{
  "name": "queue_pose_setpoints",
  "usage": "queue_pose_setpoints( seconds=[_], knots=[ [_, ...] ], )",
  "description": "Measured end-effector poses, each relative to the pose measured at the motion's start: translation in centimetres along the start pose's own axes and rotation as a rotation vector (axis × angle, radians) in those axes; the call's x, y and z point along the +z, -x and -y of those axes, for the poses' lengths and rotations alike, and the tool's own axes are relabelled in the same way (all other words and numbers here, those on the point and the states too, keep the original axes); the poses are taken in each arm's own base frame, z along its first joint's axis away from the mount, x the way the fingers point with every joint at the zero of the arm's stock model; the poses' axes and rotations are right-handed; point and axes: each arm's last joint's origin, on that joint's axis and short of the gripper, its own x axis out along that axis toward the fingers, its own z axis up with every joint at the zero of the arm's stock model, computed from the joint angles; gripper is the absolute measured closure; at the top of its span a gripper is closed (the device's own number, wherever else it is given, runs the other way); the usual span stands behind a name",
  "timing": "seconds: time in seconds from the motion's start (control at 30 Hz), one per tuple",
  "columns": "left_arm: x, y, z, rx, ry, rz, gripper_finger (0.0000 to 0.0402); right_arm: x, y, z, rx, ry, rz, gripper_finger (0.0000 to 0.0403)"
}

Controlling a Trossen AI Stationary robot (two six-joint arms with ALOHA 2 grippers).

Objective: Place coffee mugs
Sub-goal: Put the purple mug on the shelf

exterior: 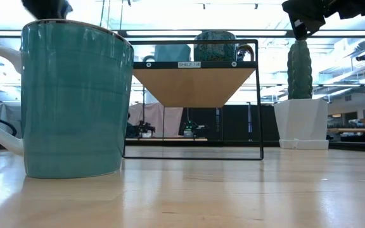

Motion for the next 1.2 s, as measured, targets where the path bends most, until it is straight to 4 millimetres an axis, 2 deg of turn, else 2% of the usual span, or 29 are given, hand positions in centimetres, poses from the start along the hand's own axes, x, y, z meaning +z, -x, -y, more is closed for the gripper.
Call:
queue_pose_setpoints(
  seconds=[0.23, 0.5, 0.73, 0.97, 1.2],
  knots=[
    [1.9, 4.2, -1.8, -0.025, 0.038, 0.118, 0.0341, 0.0, 0.0, 0.0, 0.000, 0.001, -0.003, 0.0207],
    [4.0, 5.2, -1.3, -0.103, 0.000, 0.297, 0.0341, 0.0, 0.0, 0.0, 0.000, 0.004, -0.001, 0.0207],
    [6.2, 4.2, -0.1, -0.127, -0.061, 0.369, 0.0341, 0.1, 0.0, 0.0, 0.000, 0.009, 0.008, 0.0207],
    [8.4, 0.9, 0.7, -0.148, -0.146, 0.286, 0.0341, 0.1, 0.0, 0.0, 0.000, 0.008, 0.012, 0.0207],
    [10.0, -1.0, -0.5, -0.203, -0.164, 0.283, 0.0341, 0.1, 0.0, 0.0, 0.000, 0.009, 0.010, 0.0207]
  ],
)
